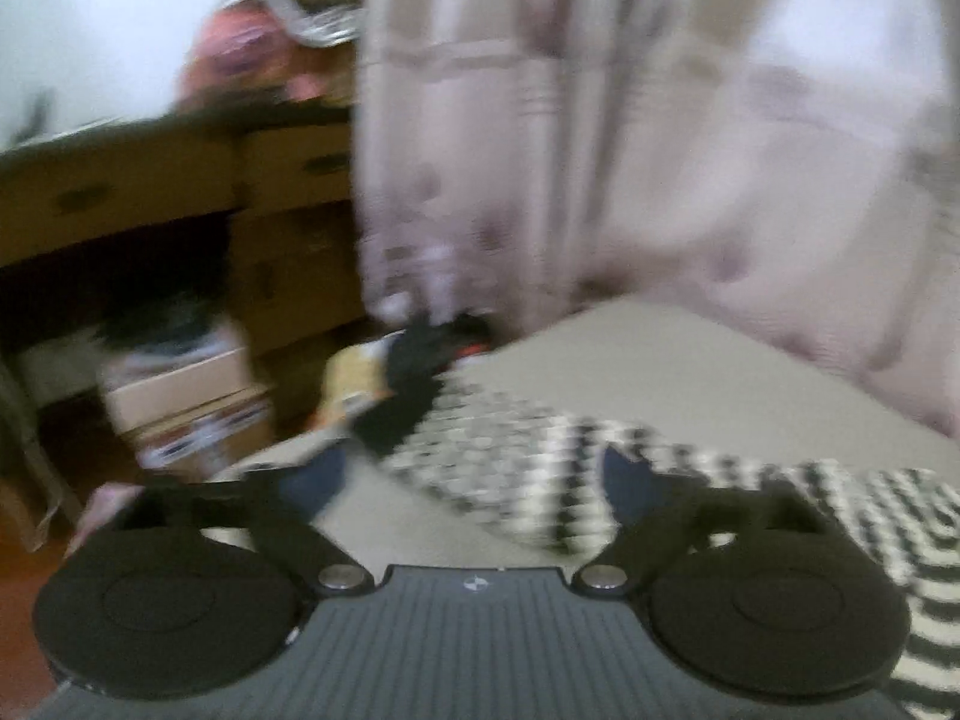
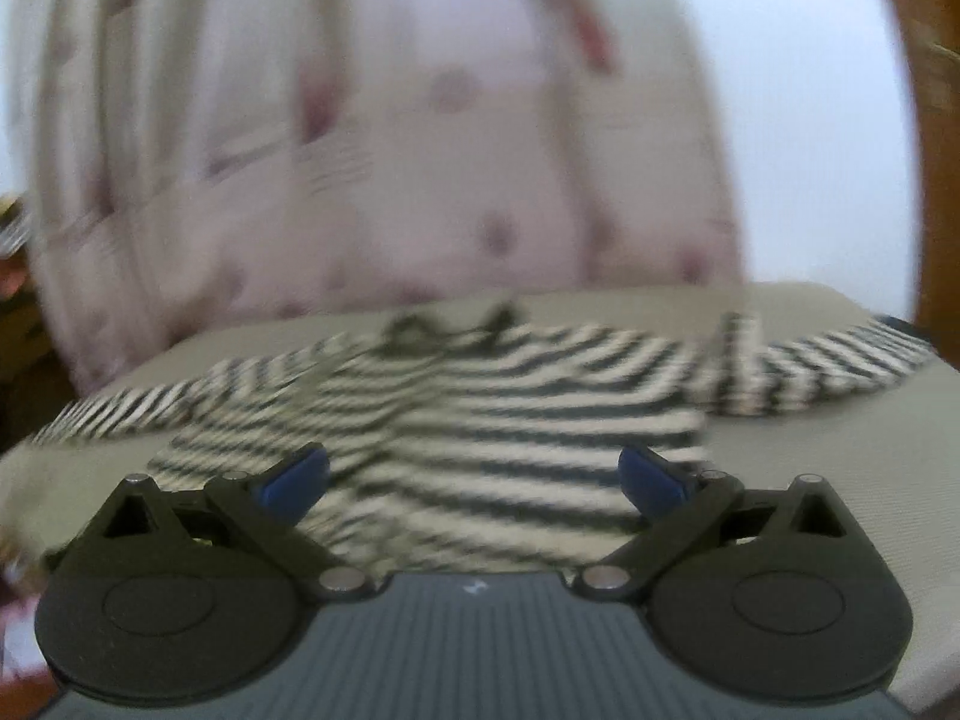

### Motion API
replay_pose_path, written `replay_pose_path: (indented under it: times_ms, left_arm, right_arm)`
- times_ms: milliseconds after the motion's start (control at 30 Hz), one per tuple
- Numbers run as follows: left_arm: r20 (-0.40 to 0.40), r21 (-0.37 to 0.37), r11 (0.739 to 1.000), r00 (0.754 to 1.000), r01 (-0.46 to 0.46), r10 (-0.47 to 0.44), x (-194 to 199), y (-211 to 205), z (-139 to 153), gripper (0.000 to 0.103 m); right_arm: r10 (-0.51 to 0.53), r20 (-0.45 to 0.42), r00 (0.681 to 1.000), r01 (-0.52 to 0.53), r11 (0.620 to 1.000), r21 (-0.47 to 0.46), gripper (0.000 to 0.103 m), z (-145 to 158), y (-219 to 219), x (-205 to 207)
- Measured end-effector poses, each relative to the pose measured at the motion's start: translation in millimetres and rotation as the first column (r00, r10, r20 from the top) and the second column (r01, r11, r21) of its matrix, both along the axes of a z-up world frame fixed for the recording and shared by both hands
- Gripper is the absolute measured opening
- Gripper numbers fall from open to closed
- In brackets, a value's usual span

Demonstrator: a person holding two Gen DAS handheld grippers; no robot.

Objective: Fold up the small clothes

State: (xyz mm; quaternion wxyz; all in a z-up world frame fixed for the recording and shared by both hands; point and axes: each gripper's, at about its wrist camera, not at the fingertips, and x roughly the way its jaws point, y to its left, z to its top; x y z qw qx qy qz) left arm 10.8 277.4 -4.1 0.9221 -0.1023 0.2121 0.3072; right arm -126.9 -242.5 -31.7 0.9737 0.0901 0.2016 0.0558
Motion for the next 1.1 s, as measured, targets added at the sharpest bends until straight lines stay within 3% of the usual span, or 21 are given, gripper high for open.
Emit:
replay_pose_path:
  times_ms: [100,200,300,367,433,467,700,833,967,1000,1033,1100]
  left_arm:
    - [0.026,0.100,0.989,0.993,0.110,-0.113,22.6,-39.1,-6.8,0.099]
    - [-0.010,0.155,0.970,0.982,0.188,-0.189,51.9,-66.6,-26.6,0.099]
    - [-0.048,0.138,0.975,0.985,0.173,-0.168,68.4,-70.3,-47.6,0.099]
    - [-0.077,0.114,0.981,0.986,0.154,-0.145,69.9,-70.7,-55.9,0.098]
    - [-0.064,0.116,0.984,0.990,0.132,-0.125,67.2,-70.0,-55.7,0.100]
    - [-0.057,0.117,0.986,0.992,0.121,-0.115,65.3,-68.7,-55.5,0.100]
    - [-0.098,0.215,0.968,0.989,0.128,-0.109,69.7,-90.3,-57.2,0.103]
    - [-0.159,0.263,0.953,0.981,0.152,-0.113,77.5,-98.1,-61.8,0.103]
    - [-0.164,0.254,0.956,0.981,0.144,-0.104,77.3,-92.7,-63.3,0.103]
    - [-0.169,0.246,0.959,0.981,0.139,-0.098,78.4,-90.2,-63.6,0.103]
    - [-0.176,0.241,0.962,0.980,0.133,-0.091,79.8,-89.5,-64.3,0.103]
    - [-0.189,0.234,0.965,0.979,0.120,-0.076,85.2,-92.1,-67.1,0.103]
  right_arm:
    - [-0.119,-0.019,0.993,0.120,0.987,0.103,0.103,0.8,-57.1,8.0]
    - [-0.194,-0.071,0.978,0.205,0.950,0.235,0.103,-6.4,-125.0,21.3]
    - [-0.254,-0.180,0.950,0.301,0.899,0.319,0.103,-24.8,-195.4,45.0]
    - [-0.300,-0.222,0.928,0.362,0.866,0.344,0.097,-37.6,-241.3,60.9]
    - [-0.341,-0.265,0.902,0.419,0.840,0.346,0.067,-46.4,-280.2,79.1]
    - [-0.351,-0.282,0.893,0.437,0.827,0.353,0.063,-50.5,-298.8,89.8]
    - [-0.438,-0.361,0.823,0.564,0.710,0.422,0.063,-73.2,-403.1,158.0]
    - [-0.472,-0.358,0.806,0.588,0.710,0.387,0.064,-76.8,-424.5,190.0]
    - [-0.475,-0.375,0.796,0.594,0.732,0.335,0.064,-79.4,-435.3,219.2]
    - [-0.475,-0.380,0.794,0.592,0.745,0.308,0.061,-80.6,-434.4,226.4]
    - [-0.479,-0.385,0.789,0.592,0.760,0.268,0.050,-81.8,-431.3,232.3]
    - [-0.494,-0.397,0.773,0.596,0.780,0.189,0.046,-84.1,-425.7,243.6]
